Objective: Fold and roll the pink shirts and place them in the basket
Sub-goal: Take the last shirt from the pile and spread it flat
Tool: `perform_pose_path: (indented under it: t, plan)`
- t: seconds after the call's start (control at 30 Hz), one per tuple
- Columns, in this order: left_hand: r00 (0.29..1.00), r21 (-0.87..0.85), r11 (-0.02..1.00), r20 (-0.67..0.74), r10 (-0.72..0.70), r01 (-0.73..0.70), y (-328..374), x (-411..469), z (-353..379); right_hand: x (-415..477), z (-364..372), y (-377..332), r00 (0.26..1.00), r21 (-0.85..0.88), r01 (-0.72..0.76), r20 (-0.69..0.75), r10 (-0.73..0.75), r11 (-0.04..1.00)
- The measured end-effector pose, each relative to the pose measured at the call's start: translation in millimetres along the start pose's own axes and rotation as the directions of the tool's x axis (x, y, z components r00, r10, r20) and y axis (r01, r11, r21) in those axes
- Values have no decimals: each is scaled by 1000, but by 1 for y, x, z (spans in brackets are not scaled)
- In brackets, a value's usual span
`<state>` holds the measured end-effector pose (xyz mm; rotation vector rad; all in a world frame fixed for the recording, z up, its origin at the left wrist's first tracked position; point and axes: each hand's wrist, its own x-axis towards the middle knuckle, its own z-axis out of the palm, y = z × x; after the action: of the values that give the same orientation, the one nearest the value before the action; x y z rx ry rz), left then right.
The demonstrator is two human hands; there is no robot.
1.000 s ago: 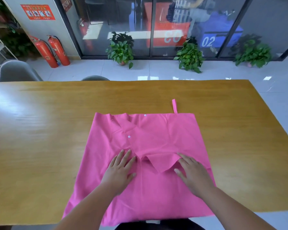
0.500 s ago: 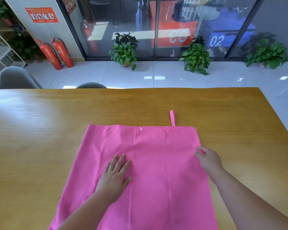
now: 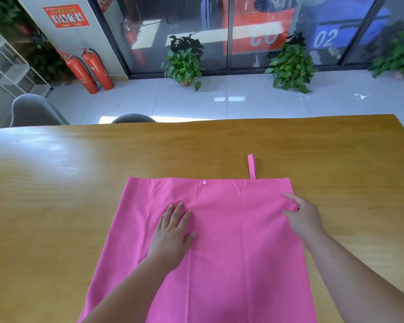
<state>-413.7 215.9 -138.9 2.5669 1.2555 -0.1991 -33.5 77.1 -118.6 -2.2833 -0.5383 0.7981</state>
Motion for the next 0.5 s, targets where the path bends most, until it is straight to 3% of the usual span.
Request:
perform_pose_path:
  t: [0.17, 0.5]
  plan:
    - [998, -73, 997, -64, -4, -1, 5, 38, -21, 13, 4, -7, 998, -8, 55, -39, -56, 998]
    - [998, 41, 999, -66, -8, 10, 8, 134, -58, 38, 4, -5, 999, -4, 18, -37, -18, 1000]
